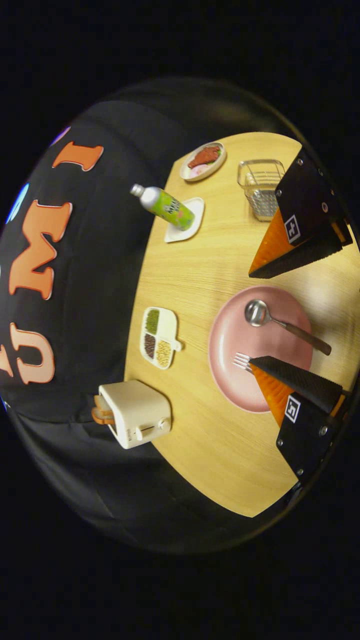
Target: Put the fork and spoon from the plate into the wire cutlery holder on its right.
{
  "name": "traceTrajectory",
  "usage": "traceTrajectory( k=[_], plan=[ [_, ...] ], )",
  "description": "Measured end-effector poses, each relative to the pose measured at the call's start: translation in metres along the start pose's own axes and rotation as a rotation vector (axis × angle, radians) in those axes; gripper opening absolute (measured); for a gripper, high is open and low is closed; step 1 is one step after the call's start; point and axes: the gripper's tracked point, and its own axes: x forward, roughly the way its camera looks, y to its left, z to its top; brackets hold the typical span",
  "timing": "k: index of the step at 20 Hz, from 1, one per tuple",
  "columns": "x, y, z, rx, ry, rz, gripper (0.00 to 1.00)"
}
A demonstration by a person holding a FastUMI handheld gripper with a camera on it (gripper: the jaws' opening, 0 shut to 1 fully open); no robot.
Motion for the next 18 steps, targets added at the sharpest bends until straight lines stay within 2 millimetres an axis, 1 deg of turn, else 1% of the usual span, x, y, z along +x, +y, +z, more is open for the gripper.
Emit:
traceTrajectory(
  k=[2, 3, 5, 6, 7, 8, 9, 10, 13, 15, 17, 18],
  plan=[
    [0.012, 0.005, -0.017, 0.035, 0.073, 0.008, 0.92],
    [0.017, 0.006, -0.022, 0.045, 0.102, 0.01, 0.91],
    [0.026, 0.006, -0.035, 0.05, 0.16, 0.01, 0.86],
    [0.028, 0.007, -0.043, 0.049, 0.191, 0.011, 0.8],
    [0.031, 0.007, -0.047, 0.052, 0.214, 0.012, 0.77],
    [0.032, 0.007, -0.051, 0.052, 0.237, 0.012, 0.71],
    [0.035, 0.007, -0.053, 0.054, 0.255, 0.008, 0.68],
    [0.037, 0.008, -0.057, 0.058, 0.274, 0.005, 0.62],
    [0.042, 0.013, -0.066, 0.082, 0.341, 0.014, 0.56],
    [0.043, 0.017, -0.076, 0.093, 0.399, 0.025, 0.45],
    [0.045, 0.012, -0.081, 0.111, 0.426, -0.004, 0.25],
    [0.042, 0.014, -0.079, 0.122, 0.428, 0.007, 0.14]
  ],
)
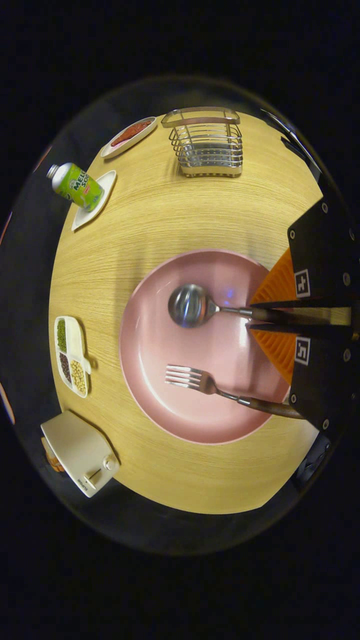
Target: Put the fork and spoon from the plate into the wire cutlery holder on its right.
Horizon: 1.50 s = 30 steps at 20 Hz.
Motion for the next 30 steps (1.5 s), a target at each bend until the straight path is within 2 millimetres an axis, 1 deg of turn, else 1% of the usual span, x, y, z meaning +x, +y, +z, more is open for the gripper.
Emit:
traceTrajectory(
  k=[1, 4, 6, 7, 11, 13, 15, 17, 18, 19, 23, 27, 30],
  plan=[
    [0.0, 0.0, 0.001, 0.006, 0.001, 0.009, 0.11],
    [-0.003, 0.0, 0.003, 0.009, -0.02, 0.021, 0.07],
    [-0.011, 0.002, 0.008, 0.011, -0.059, 0.048, 0.05],
    [-0.016, 0.002, 0.011, 0.014, -0.078, 0.059, 0.05],
    [-0.041, -0.008, 0.02, 0.025, -0.15, 0.083, 0.05],
    [-0.058, -0.018, 0.027, 0.037, -0.193, 0.089, 0.05],
    [-0.076, -0.033, 0.033, 0.045, -0.244, 0.081, 0.05],
    [-0.094, -0.053, 0.04, 0.043, -0.288, 0.066, 0.05],
    [-0.104, -0.066, 0.037, 0.042, -0.303, 0.054, 0.05],
    [-0.113, -0.079, 0.04, 0.046, -0.323, 0.04, 0.05],
    [-0.14, -0.136, 0.039, 0.076, -0.377, -0.02, 0.05],
    [-0.155, -0.192, 0.044, 0.101, -0.408, -0.092, 0.05],
    [-0.157, -0.221, 0.034, 0.081, -0.362, -0.105, 0.05]
  ],
)
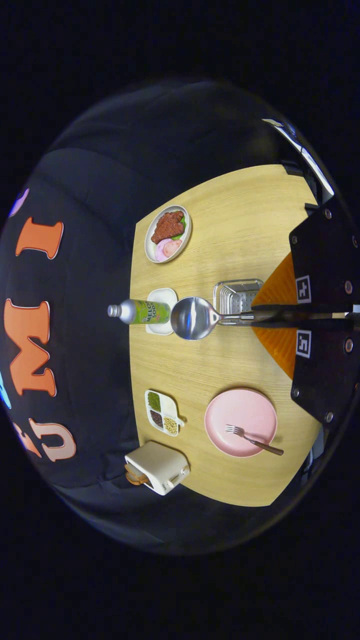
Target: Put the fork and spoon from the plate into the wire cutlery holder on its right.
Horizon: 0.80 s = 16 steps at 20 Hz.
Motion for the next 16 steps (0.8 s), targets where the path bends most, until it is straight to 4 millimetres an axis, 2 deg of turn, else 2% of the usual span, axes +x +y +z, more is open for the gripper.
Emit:
traceTrajectory(
  k=[2, 7, 16],
  plan=[
    [0.003, -0.015, -0.009, -0.029, 0.058, -0.01, 0.05],
    [0.017, -0.022, -0.034, -0.082, 0.216, 0.015, 0.05],
    [0.046, -0.022, -0.044, -0.107, 0.354, 0.019, 0.06]
  ],
)
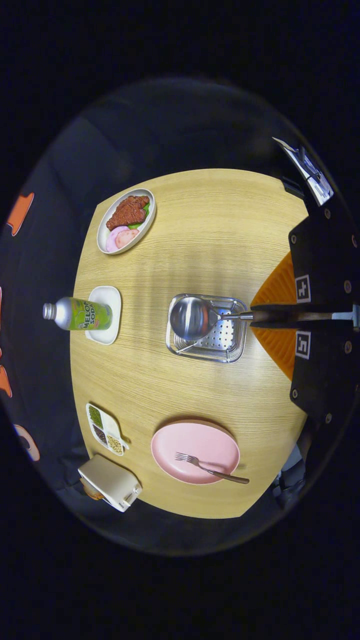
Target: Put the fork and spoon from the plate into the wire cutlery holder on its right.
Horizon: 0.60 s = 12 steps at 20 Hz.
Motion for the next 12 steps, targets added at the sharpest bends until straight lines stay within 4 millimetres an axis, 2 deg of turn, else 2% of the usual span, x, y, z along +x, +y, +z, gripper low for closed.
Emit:
traceTrajectory(
  k=[9, 12],
  plan=[
    [0.015, 0.003, 0.021, 0.042, -0.007, 0.002, 0.07],
    [0.015, 0.004, 0.029, 0.071, -0.038, 0.001, 0.11]
  ],
)
